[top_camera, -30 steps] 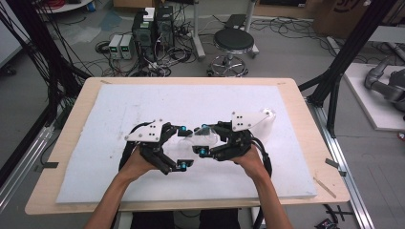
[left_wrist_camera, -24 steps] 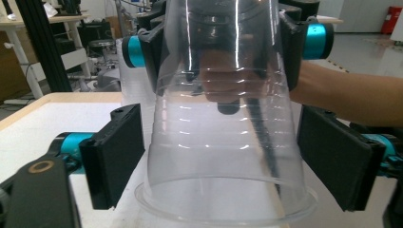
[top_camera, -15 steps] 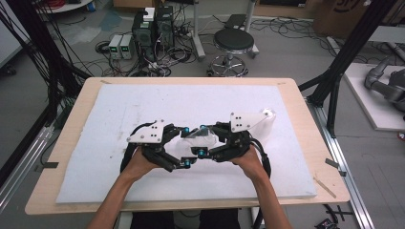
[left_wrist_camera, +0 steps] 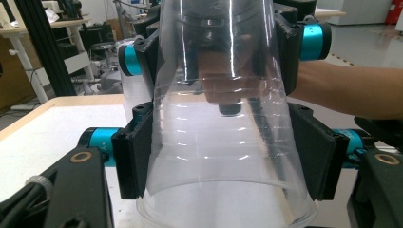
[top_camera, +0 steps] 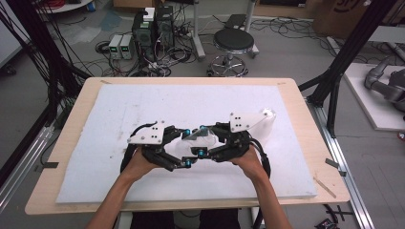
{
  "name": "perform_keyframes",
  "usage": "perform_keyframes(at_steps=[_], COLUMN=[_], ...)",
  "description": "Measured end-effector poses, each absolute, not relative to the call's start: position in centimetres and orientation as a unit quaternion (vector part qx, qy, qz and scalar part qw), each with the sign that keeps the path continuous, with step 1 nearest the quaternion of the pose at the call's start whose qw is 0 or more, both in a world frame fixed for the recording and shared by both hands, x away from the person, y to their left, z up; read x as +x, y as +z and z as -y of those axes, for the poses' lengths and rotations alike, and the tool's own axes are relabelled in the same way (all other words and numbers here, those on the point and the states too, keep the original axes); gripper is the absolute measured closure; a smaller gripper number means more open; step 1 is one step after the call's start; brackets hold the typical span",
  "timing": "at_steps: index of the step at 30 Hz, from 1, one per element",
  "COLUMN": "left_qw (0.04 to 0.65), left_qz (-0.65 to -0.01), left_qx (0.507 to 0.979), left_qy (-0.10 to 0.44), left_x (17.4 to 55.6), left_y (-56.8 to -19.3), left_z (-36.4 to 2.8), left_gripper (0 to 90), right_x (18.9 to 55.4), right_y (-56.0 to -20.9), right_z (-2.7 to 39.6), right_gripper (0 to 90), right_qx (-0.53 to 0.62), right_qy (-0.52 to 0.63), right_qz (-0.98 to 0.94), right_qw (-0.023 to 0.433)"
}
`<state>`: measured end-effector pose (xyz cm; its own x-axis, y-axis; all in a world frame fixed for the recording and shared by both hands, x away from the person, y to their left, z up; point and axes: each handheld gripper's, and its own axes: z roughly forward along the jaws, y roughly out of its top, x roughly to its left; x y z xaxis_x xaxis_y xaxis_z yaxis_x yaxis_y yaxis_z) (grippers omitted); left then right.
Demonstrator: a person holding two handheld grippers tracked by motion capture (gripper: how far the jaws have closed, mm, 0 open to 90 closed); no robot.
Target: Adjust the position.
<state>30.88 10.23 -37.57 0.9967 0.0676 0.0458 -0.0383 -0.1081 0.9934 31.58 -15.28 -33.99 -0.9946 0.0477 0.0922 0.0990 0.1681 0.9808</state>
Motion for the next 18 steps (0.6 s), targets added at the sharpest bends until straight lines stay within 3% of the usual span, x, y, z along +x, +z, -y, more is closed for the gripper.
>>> perform_keyframes(at_steps=[6, 11, 18], left_qw=[0.665, 0.664, 0.638], left_qz=[-0.010, -0.013, -0.017], left_qx=[0.746, 0.747, 0.769], left_qy=[0.038, 0.036, 0.040], left_x=[30.90, 30.90, 30.72], left_y=[-37.60, -37.60, -37.45], left_z=[-10.20, -10.27, -10.95], left_gripper=[32.0, 32.0, 32.1], right_x=[31.53, 31.41, 31.21], right_y=[-34.03, -34.00, -33.77], right_z=[15.27, 15.09, 15.57], right_gripper=[40.3, 20.7, 14.2], right_qx=[-0.047, -0.054, -0.057], right_qy=[-0.642, -0.638, -0.636], right_qz=[0.765, 0.768, 0.770], right_qw=[0.019, 0.007, 0.001])
